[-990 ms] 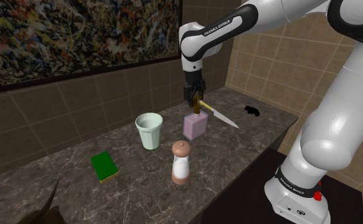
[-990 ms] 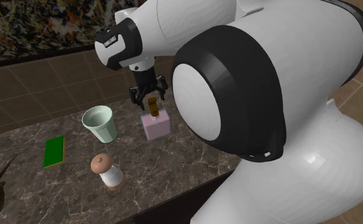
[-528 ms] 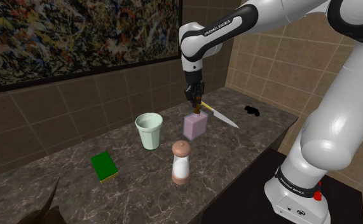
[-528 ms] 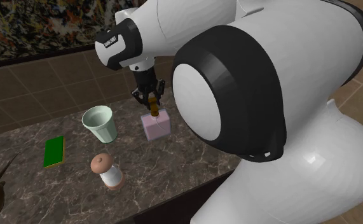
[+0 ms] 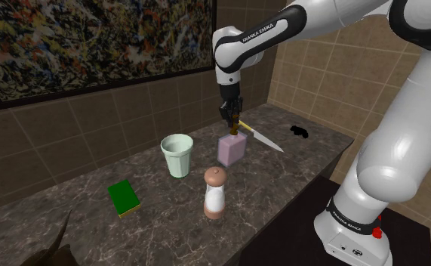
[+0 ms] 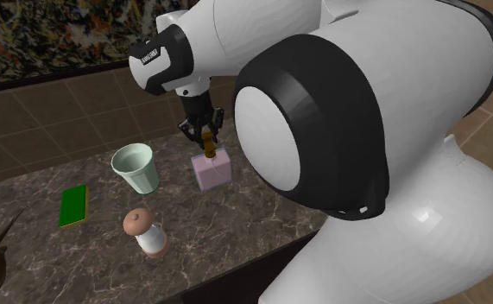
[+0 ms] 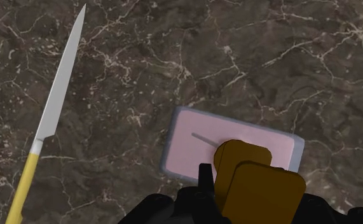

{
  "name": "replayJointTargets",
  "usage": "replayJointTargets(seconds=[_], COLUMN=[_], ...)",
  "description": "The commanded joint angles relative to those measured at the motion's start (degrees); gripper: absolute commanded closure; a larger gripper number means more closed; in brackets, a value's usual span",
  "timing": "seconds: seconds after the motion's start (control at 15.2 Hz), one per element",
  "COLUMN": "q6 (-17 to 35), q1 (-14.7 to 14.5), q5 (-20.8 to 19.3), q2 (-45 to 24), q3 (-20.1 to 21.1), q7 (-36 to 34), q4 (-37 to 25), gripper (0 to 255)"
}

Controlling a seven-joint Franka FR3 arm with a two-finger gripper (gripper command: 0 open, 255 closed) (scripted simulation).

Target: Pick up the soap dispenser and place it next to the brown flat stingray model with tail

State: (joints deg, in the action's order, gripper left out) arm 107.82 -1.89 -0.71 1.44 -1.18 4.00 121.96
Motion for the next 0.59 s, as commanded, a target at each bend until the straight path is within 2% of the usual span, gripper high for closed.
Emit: replayJointTargets(seconds=[0.0, 0.53], q6=[-0.8, -6.8], q1=[0.0, 0.0], q5=[0.0, 0.0], q2=[0.2, 2.1], q3=[0.0, 0.0], q7=[0.0, 0.1], q4=[-0.4, -4.6], gripper=[255, 255])
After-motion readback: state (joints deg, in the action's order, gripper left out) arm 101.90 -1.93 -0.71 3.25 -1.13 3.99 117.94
